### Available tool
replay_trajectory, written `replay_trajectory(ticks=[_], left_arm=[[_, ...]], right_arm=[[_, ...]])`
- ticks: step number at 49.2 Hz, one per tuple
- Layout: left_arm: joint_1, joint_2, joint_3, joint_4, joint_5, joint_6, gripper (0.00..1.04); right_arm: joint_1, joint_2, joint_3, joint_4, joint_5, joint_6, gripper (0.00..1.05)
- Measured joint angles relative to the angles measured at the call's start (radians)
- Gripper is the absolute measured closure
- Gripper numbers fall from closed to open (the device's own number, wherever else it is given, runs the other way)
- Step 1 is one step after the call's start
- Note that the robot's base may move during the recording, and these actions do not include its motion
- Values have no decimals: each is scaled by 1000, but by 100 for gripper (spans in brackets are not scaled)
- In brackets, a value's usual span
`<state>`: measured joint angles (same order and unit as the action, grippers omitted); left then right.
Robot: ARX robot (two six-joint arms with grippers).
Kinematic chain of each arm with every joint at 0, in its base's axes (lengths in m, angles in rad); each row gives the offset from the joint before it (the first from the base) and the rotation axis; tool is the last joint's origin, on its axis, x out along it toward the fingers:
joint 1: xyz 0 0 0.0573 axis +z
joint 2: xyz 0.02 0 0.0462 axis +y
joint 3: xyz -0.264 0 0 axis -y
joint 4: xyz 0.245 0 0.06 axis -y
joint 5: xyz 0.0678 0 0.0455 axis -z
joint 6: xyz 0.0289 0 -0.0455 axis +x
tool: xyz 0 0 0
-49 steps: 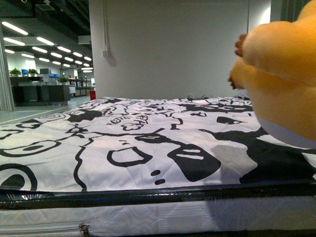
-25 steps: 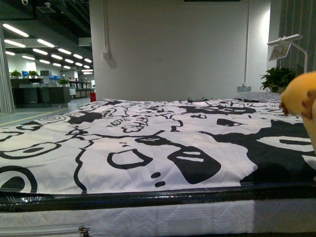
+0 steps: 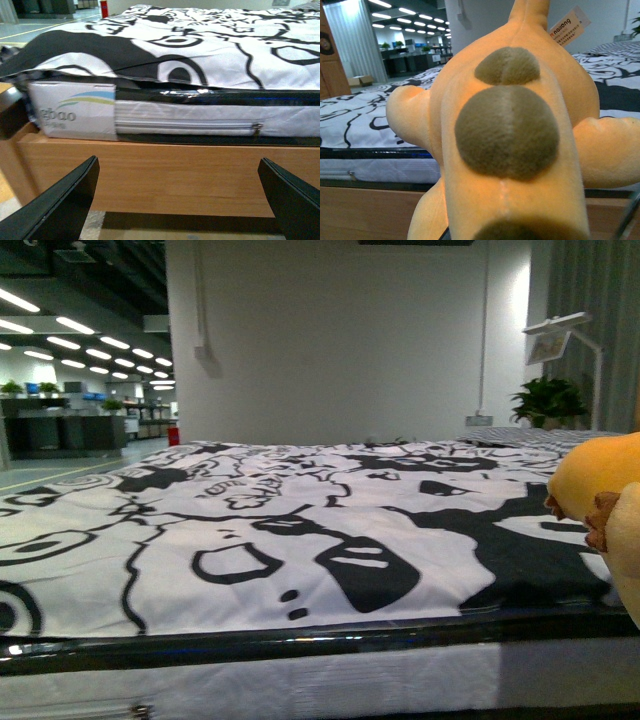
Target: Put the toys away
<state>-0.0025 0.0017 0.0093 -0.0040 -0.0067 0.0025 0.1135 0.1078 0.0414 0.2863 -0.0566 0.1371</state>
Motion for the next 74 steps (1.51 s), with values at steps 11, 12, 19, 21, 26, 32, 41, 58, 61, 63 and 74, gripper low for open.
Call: replay_trajectory(ticks=[11, 12, 19, 21, 26, 32, 41, 58, 61, 63, 74], left_arm=[[0, 1, 0, -1, 6, 0, 6], [0, 1, 0, -1, 8, 0, 6], [0, 0, 0, -1, 7, 0, 6], [0, 0, 0, -1, 6, 0, 6], [0, 0, 0, -1, 6, 0, 6], [0, 0, 0, -1, 6, 0, 6], [0, 0, 0, 0, 6, 0, 6], [0, 0, 0, 0, 7, 0, 6], [0, 0, 0, 0, 6, 0, 6], [0, 0, 0, 0, 6, 0, 6], [-1, 0, 0, 0, 11, 0, 6]], right_arm=[[0, -2, 0, 0, 9, 0, 97], [0, -2, 0, 0, 12, 0, 97], [0, -4, 0, 0, 11, 0, 97], [0, -4, 0, 0, 11, 0, 97], [0, -5, 0, 0, 8, -1, 97], [0, -5, 0, 0, 8, -1, 97], [0, -5, 0, 0, 8, -1, 97], [0, -5, 0, 0, 8, -1, 97], [0, -5, 0, 0, 10, -1, 97], [0, -5, 0, 0, 9, -1, 97], [0, -5, 0, 0, 14, 0, 97]])
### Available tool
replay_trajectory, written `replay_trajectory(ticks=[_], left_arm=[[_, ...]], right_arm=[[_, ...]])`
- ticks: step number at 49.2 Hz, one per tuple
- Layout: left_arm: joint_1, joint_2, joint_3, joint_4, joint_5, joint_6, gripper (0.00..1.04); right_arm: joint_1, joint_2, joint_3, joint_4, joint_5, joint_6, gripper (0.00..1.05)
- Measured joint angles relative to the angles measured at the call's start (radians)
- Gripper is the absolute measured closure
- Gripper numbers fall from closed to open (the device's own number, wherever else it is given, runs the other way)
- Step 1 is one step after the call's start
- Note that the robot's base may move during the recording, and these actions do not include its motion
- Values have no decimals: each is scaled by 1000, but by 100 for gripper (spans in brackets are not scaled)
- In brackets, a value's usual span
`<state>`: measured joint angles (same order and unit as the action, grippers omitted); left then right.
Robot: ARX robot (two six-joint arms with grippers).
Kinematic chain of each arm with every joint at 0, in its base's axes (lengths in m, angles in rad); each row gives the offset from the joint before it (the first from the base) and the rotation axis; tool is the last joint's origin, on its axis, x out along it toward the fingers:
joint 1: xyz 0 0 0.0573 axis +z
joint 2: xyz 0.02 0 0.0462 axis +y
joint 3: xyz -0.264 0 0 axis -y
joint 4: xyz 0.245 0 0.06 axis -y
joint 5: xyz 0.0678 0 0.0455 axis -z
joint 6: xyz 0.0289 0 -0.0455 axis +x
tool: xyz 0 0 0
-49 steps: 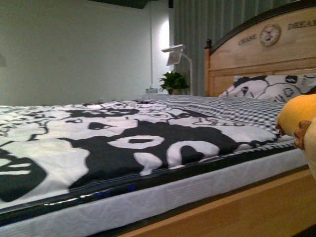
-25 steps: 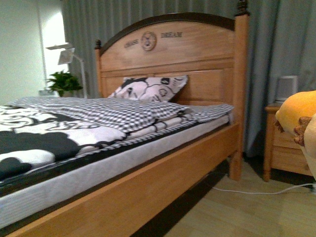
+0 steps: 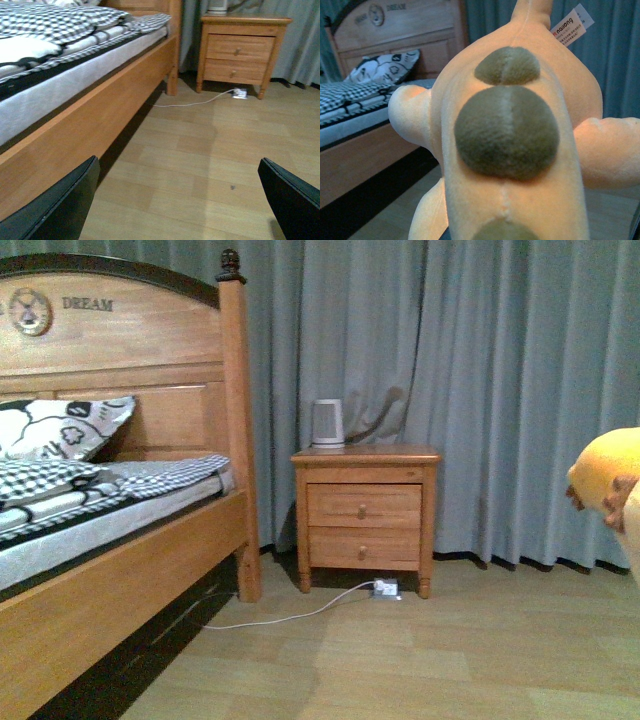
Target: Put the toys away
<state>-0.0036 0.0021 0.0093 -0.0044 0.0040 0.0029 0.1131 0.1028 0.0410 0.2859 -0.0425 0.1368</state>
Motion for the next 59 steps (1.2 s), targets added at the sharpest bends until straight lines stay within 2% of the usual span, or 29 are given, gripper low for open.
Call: replay_trajectory(ticks=[59], left_arm=[[1, -1, 0, 0, -4, 0, 6]], right_arm=[[0, 0, 0, 0, -6, -1, 97]])
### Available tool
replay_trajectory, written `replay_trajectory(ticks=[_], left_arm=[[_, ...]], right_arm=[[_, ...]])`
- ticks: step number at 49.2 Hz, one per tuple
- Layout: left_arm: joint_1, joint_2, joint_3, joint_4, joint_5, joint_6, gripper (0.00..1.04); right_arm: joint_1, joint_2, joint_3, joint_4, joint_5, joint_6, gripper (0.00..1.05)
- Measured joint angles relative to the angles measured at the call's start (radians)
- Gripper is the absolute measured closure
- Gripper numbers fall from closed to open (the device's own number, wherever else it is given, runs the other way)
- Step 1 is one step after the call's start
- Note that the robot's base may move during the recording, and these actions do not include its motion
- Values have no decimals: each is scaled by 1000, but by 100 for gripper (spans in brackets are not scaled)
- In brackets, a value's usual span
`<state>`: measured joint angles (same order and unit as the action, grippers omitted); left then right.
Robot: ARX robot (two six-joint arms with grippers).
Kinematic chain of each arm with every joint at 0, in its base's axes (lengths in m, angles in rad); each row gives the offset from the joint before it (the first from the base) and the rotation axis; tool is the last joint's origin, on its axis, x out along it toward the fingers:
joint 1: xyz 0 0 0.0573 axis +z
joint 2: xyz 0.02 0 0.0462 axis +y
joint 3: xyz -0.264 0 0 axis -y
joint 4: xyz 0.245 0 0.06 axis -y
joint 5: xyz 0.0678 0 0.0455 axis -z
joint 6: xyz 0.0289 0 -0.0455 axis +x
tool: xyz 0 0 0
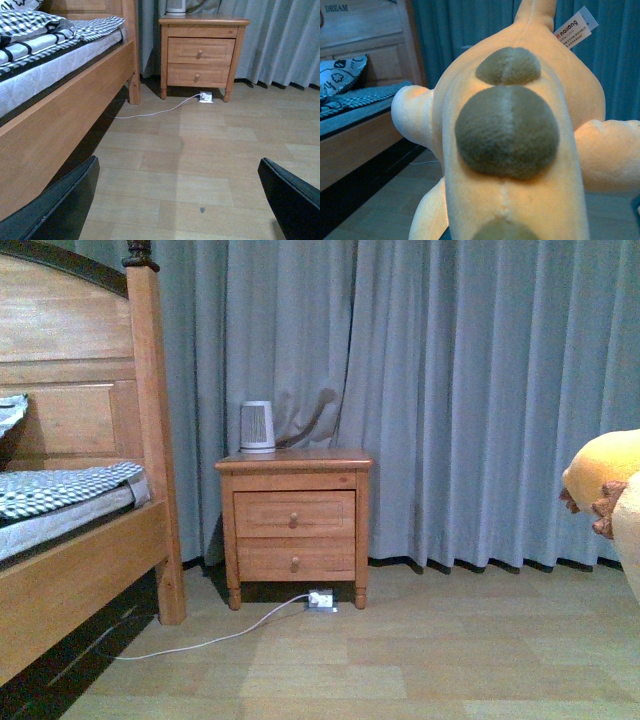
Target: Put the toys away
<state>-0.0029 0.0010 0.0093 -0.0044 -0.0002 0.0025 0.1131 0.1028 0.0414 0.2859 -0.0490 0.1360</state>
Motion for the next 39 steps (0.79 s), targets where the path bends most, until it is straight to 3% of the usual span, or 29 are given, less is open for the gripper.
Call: replay_trajectory(ticks=[39], left_arm=[[0, 0, 0, 0, 0, 0, 6]], right_arm=[[0, 0, 0, 0, 0, 0, 97]])
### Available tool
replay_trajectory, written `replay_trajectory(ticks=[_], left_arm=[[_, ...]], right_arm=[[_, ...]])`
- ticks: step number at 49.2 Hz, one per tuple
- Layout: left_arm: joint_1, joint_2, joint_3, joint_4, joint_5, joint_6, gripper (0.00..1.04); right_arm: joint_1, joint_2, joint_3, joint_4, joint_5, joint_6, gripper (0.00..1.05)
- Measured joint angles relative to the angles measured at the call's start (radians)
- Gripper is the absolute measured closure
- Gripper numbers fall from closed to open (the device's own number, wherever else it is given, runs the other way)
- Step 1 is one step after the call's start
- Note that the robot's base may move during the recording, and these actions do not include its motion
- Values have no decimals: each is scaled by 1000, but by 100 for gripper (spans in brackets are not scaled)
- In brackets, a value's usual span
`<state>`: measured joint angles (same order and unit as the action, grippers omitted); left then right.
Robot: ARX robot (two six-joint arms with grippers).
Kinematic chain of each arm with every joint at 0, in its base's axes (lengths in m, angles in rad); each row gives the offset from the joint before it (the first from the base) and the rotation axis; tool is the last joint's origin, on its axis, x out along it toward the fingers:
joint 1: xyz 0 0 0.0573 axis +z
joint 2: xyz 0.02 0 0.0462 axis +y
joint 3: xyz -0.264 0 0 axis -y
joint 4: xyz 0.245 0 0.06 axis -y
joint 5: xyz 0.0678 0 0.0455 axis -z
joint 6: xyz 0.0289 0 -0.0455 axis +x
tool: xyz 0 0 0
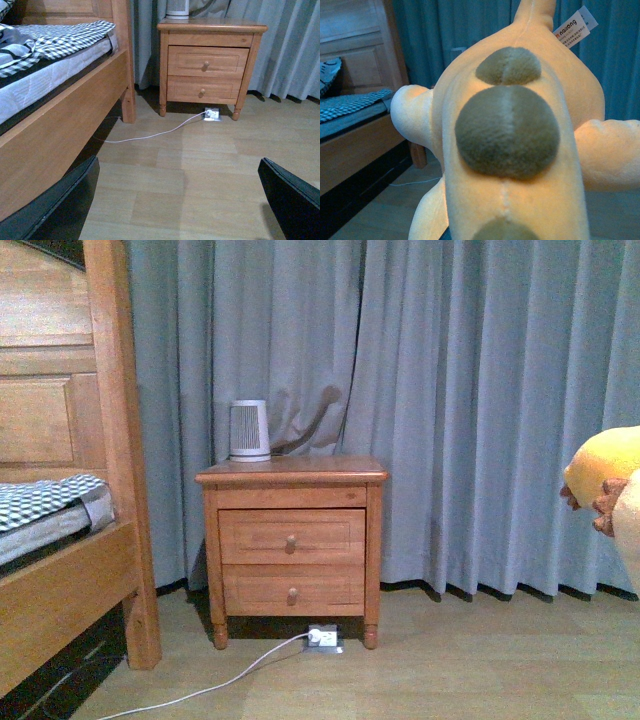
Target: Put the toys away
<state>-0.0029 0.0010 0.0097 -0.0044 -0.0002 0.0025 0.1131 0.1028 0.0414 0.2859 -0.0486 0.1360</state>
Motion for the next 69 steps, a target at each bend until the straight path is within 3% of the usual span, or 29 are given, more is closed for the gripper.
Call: replay_trajectory(ticks=[69], left_arm=[[1, 1, 0, 0, -2, 0, 6]], right_arm=[[1, 0, 0, 0, 1, -1, 97]])
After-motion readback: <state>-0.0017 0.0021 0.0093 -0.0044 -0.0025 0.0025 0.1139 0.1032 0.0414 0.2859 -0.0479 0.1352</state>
